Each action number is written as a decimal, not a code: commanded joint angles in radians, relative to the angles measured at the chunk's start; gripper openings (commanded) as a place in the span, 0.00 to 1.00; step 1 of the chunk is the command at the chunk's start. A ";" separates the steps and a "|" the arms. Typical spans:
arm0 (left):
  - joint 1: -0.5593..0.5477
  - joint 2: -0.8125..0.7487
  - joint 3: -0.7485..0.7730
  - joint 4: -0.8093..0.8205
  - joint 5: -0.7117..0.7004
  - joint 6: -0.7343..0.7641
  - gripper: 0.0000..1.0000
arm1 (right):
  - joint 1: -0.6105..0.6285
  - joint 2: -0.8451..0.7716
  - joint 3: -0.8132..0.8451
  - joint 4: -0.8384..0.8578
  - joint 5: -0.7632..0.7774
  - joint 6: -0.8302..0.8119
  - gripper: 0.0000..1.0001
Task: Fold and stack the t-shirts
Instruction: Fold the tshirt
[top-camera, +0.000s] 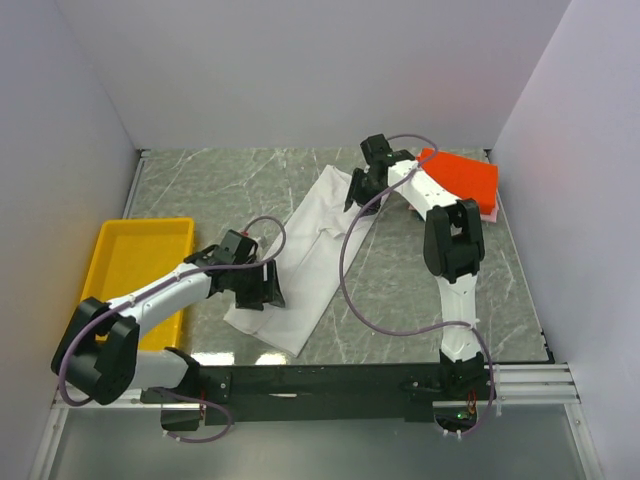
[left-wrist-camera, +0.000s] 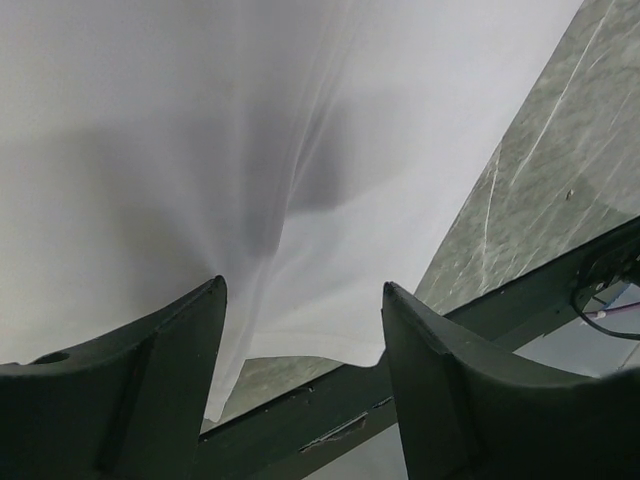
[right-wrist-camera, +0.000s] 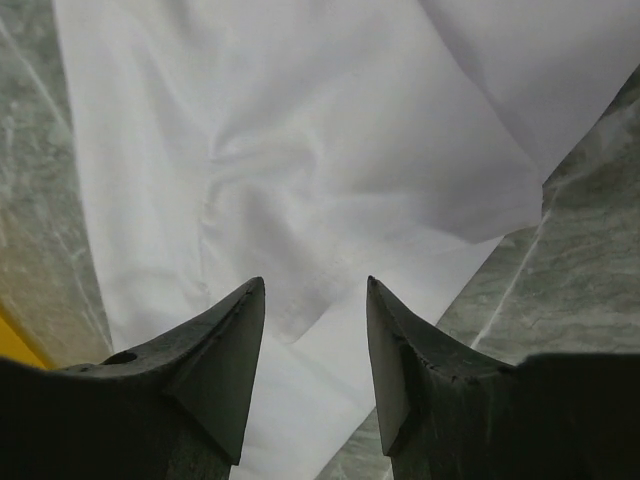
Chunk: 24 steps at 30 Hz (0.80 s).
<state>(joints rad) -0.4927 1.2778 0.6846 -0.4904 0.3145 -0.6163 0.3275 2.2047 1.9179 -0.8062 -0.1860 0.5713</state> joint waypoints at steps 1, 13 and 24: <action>-0.030 0.025 0.003 0.032 0.034 0.012 0.69 | 0.005 0.003 -0.029 0.016 -0.018 -0.013 0.52; -0.141 0.080 -0.023 0.098 0.057 -0.039 0.69 | 0.004 0.163 0.069 -0.033 0.043 -0.030 0.52; -0.208 0.224 0.030 0.130 0.132 0.000 0.69 | 0.002 0.272 0.197 -0.040 0.040 0.001 0.52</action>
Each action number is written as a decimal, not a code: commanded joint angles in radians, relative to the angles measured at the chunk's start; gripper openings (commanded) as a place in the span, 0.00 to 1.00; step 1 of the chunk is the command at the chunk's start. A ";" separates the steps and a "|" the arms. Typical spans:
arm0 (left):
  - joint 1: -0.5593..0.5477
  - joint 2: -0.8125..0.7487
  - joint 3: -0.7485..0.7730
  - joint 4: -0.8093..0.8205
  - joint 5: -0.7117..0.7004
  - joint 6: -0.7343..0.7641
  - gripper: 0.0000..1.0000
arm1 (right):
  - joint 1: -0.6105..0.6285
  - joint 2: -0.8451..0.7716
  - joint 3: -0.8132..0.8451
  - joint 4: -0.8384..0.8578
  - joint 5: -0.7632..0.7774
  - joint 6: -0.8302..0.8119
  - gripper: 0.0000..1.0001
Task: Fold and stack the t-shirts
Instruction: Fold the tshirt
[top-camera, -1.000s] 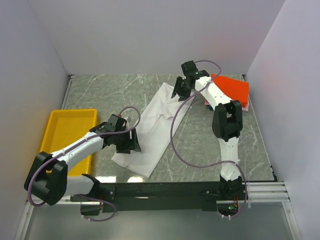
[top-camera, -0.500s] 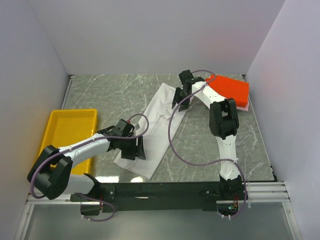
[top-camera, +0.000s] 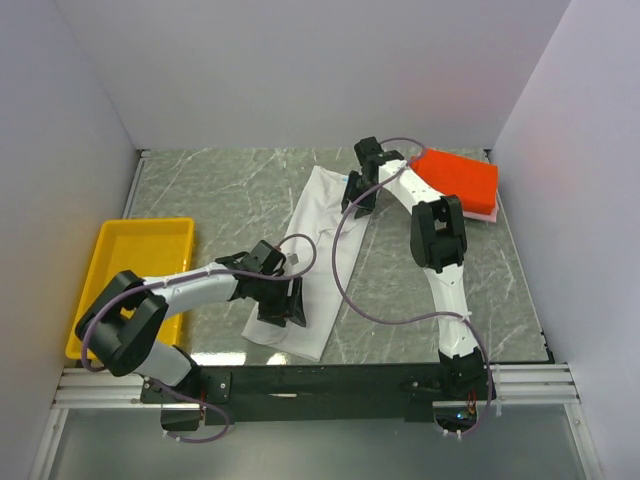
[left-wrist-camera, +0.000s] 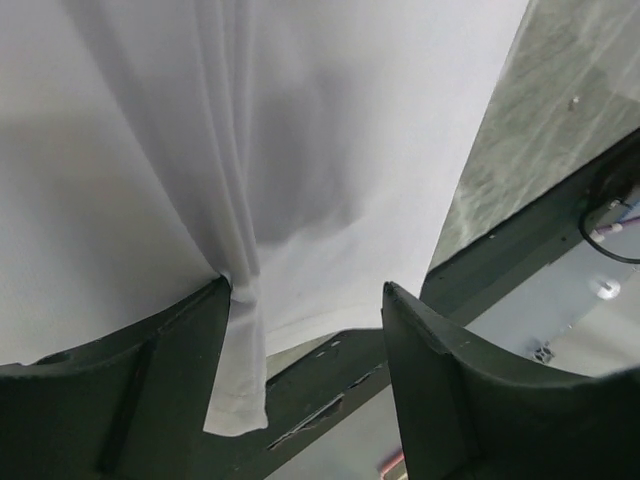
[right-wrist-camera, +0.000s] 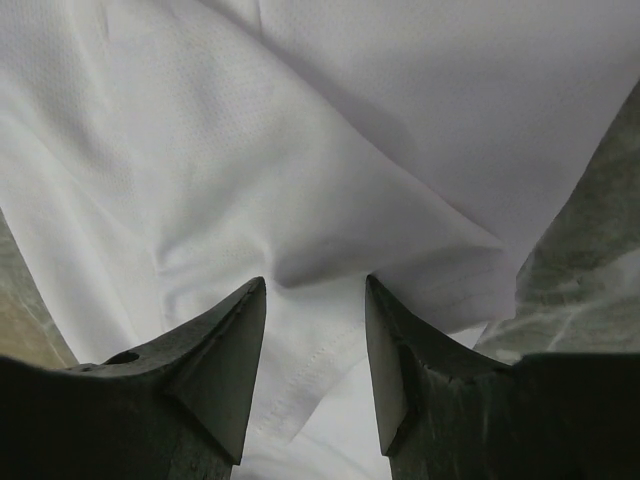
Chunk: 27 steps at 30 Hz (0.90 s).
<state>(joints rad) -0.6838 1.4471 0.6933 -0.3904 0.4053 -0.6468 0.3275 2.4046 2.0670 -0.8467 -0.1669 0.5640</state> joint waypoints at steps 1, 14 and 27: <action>-0.022 0.067 0.032 0.039 0.055 0.032 0.69 | 0.004 0.080 0.079 -0.009 0.018 0.010 0.52; -0.057 0.115 0.121 -0.036 -0.051 0.021 0.71 | 0.002 0.114 0.185 -0.005 -0.025 0.030 0.52; -0.069 -0.145 0.077 -0.174 -0.114 -0.103 0.76 | 0.002 0.137 0.185 -0.032 0.004 0.025 0.52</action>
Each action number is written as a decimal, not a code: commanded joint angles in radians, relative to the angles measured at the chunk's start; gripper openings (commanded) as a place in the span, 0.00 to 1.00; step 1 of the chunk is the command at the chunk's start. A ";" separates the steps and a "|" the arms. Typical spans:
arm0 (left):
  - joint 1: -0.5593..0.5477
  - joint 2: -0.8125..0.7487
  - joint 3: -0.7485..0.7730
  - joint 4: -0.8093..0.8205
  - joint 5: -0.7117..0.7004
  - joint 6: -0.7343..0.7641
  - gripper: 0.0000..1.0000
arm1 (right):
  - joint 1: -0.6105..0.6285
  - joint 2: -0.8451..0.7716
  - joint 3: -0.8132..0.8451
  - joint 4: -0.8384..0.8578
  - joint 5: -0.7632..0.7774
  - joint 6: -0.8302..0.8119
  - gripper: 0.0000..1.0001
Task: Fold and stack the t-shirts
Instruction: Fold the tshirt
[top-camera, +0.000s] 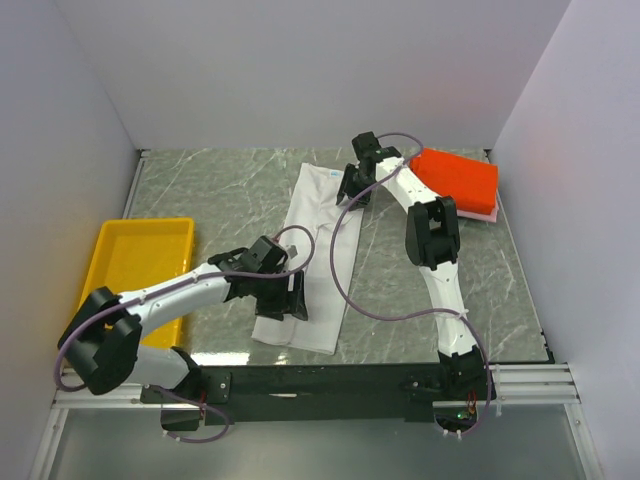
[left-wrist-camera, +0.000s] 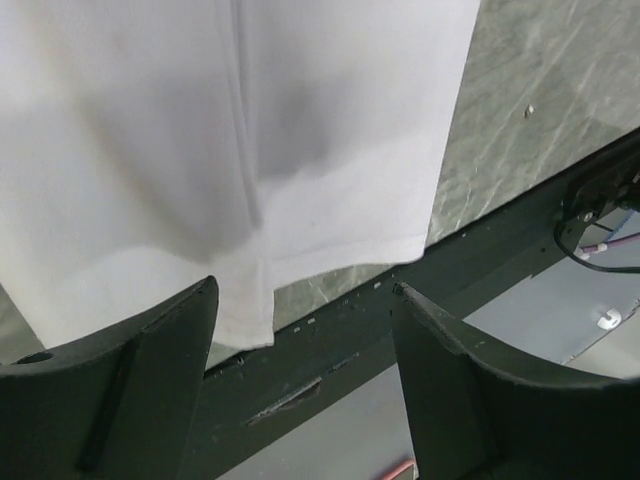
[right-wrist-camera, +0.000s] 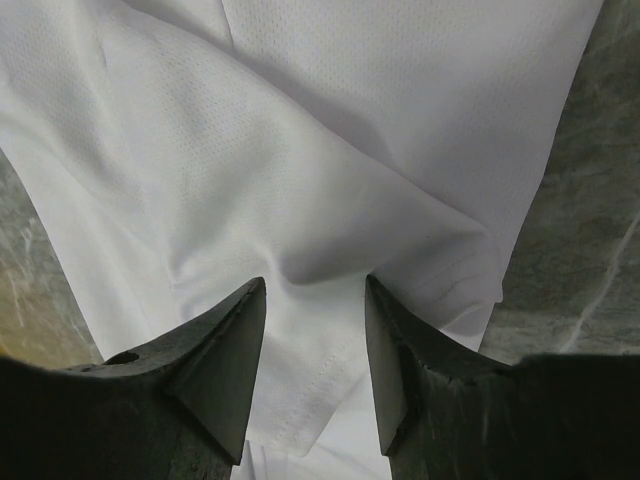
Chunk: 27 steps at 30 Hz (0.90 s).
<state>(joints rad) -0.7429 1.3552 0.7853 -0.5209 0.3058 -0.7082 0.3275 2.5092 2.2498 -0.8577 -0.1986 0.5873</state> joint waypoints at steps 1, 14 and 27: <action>-0.015 -0.063 -0.017 -0.053 -0.011 -0.048 0.76 | 0.001 0.033 0.001 -0.023 0.037 0.002 0.52; -0.027 -0.179 -0.018 -0.051 0.022 -0.059 0.77 | -0.005 -0.013 -0.024 0.014 0.012 0.002 0.52; -0.026 0.038 0.042 0.051 0.081 0.058 0.76 | -0.013 -0.234 -0.122 0.131 -0.094 -0.035 0.52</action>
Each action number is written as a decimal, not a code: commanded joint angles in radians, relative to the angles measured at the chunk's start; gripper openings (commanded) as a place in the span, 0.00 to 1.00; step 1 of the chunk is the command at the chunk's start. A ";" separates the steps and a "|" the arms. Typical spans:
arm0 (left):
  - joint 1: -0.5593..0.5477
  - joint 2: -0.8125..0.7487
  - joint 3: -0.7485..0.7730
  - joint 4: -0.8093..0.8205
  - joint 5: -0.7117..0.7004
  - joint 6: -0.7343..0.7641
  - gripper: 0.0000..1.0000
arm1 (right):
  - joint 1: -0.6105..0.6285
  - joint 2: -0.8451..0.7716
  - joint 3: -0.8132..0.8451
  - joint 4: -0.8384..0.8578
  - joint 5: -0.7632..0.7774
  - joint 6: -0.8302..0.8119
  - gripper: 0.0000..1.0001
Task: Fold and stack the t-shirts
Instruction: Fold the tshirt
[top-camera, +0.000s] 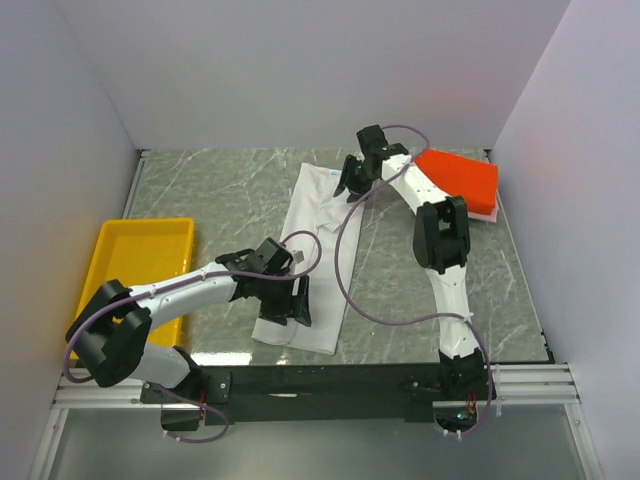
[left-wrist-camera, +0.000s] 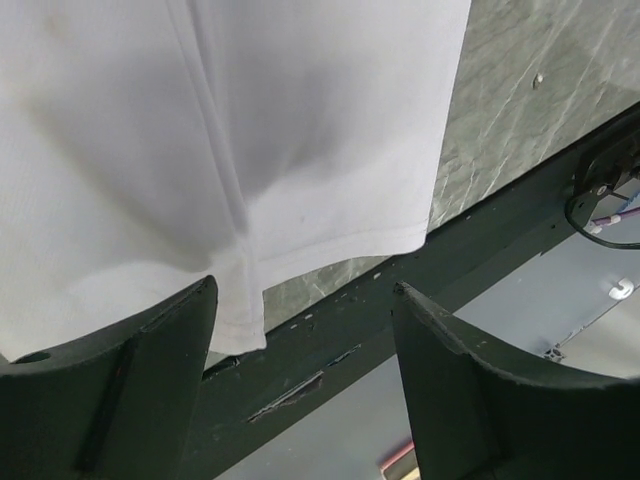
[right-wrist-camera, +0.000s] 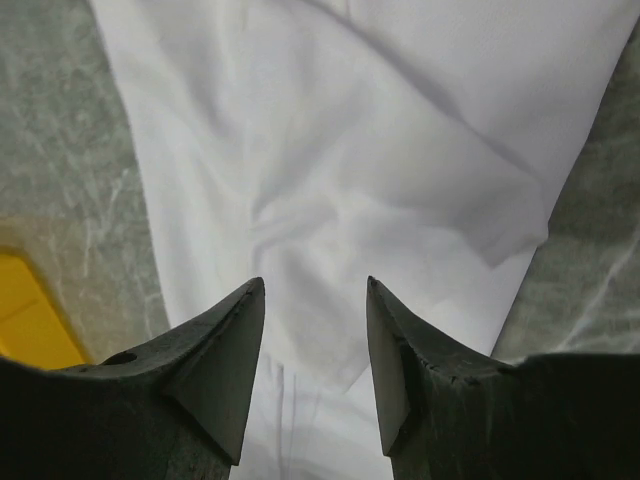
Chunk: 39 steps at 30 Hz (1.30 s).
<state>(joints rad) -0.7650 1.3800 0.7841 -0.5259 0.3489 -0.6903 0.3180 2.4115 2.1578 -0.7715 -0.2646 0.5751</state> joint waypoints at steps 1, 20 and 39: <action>-0.005 0.033 0.031 0.085 0.053 0.041 0.76 | 0.000 -0.185 -0.102 0.055 -0.041 -0.020 0.52; -0.005 0.203 -0.012 0.237 0.137 0.103 0.75 | 0.016 -0.072 -0.225 0.109 -0.070 -0.021 0.52; -0.011 0.349 0.136 0.245 0.187 0.149 0.75 | 0.003 0.084 0.002 0.060 -0.097 0.000 0.52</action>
<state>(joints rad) -0.7704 1.7206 0.8974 -0.2562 0.6277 -0.5865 0.3264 2.4771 2.1410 -0.7059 -0.3630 0.5827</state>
